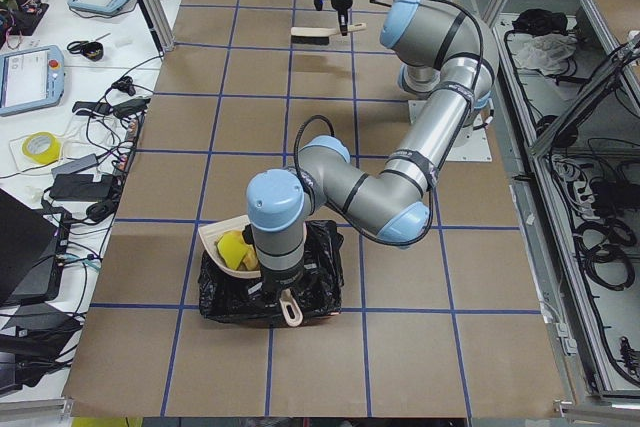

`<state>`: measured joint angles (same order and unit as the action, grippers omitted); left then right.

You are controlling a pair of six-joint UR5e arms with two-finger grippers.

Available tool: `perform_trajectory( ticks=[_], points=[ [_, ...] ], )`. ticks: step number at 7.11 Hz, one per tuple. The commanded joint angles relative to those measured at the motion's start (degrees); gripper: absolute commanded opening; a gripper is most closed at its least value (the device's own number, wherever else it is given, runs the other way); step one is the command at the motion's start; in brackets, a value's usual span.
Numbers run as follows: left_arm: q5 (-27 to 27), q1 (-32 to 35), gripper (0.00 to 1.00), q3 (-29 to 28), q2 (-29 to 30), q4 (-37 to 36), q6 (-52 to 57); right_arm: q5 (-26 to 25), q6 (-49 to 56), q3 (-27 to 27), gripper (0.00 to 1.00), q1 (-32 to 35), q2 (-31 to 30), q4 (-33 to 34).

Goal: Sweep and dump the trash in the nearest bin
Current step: 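Tip the dustpan over the black bin with the left gripper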

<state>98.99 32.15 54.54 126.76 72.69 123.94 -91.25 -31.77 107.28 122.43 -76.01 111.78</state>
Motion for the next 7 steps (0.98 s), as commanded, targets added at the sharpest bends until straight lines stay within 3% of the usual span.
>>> perform_trajectory(
  ticks=[1,2,4,6,7],
  points=[
    [0.4,0.0,0.0,-0.1,3.4,-9.6,1.3,-1.8,0.1,0.5,0.0,1.6,0.0,-0.1],
    [0.9,0.5,0.0,1.2,3.3,-12.3,2.7,-1.7,0.0,1.8,0.0,1.8,0.0,-0.1],
    [1.8,1.6,0.0,6.5,2.6,-27.0,7.4,-1.5,0.0,3.8,0.0,1.8,0.0,0.0],
    [7.4,4.6,0.0,10.7,1.7,-38.0,17.3,-1.0,-0.8,3.1,0.0,2.9,-0.9,0.2],
    [7.4,4.7,0.0,12.7,1.4,-42.6,20.4,-0.8,-1.0,3.2,0.0,4.0,-0.8,0.1]
  ],
)
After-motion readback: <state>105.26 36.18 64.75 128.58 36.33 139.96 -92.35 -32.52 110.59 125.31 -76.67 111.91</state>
